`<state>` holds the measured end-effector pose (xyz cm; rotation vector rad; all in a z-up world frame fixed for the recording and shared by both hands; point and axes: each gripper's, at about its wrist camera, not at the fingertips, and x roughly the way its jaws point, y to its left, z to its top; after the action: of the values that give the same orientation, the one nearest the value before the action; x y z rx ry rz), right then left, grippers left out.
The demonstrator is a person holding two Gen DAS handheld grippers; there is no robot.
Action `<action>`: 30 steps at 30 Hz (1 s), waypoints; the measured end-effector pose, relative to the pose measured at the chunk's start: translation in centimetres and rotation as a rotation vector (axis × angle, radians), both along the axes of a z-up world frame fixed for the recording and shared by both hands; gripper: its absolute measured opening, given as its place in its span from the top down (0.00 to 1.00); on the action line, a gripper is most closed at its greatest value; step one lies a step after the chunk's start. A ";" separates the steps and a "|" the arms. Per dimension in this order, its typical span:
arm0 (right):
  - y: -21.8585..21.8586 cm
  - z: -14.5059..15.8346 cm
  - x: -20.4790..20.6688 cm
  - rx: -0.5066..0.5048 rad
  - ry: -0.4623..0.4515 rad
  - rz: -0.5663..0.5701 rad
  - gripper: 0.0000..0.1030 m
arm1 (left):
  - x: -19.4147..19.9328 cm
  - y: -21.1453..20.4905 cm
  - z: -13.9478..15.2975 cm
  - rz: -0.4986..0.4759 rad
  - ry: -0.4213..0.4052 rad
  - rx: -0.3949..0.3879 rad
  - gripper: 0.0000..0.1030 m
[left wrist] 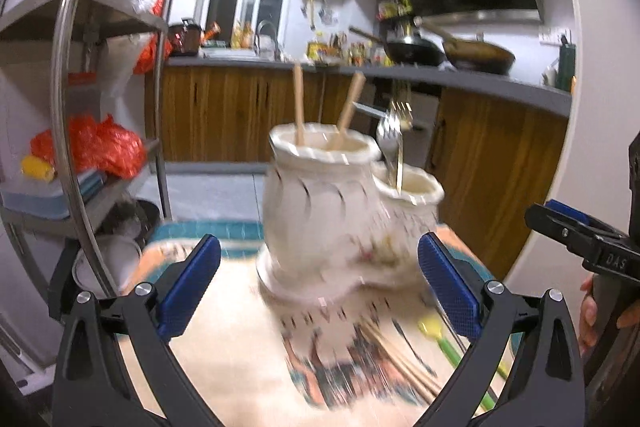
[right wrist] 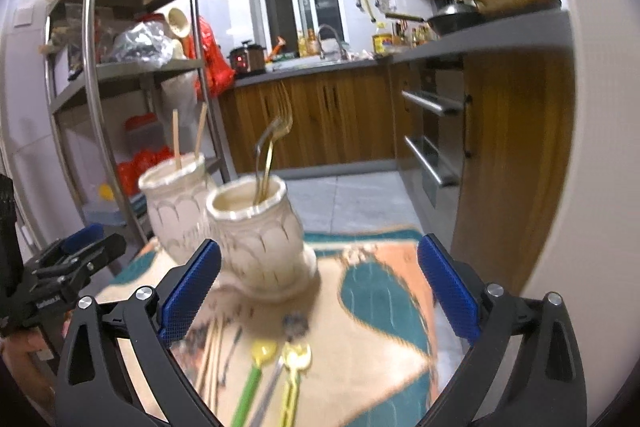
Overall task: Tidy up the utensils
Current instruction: 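Move both tools back toward the chopsticks and plastic spoons on the cloth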
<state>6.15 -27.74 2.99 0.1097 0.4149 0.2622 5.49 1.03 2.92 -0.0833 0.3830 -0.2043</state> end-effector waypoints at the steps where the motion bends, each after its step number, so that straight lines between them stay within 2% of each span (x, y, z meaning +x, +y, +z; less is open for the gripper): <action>1: -0.1 -0.2 -0.3 -0.003 0.012 0.000 0.05 | -0.3 -0.2 -0.3 -0.007 0.016 0.001 0.06; 5: -0.8 -1.4 -1.4 -0.009 0.056 0.004 0.05 | -1.2 -0.5 -1.5 -0.017 0.060 0.002 0.06; 10: -0.9 -2.4 -2.4 -0.039 0.089 0.010 0.05 | -2.0 -1.1 -3.6 -0.035 0.155 -0.023 0.06; 13: -1.0 -3.2 -2.3 -0.047 0.120 0.019 0.05 | -2.1 -2.5 -4.8 -0.066 0.230 0.011 0.06; 19: -0.9 -4.6 -1.2 -0.085 0.201 0.019 0.05 | -1.9 -4.4 -6.4 -0.060 0.320 0.070 0.06; 25: -1.1 -5.3 -0.6 -0.130 0.234 0.036 0.05 | -1.6 -6.0 -7.7 -0.092 0.396 0.129 0.21; 30: -0.4 -5.4 -0.8 -0.176 0.269 0.111 0.09 | -1.9 -6.7 -7.9 -0.115 0.402 0.161 0.33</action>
<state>5.37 -28.16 -2.37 -0.0518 0.7103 0.3204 3.55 -5.64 -4.94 0.0578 0.8039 -0.2698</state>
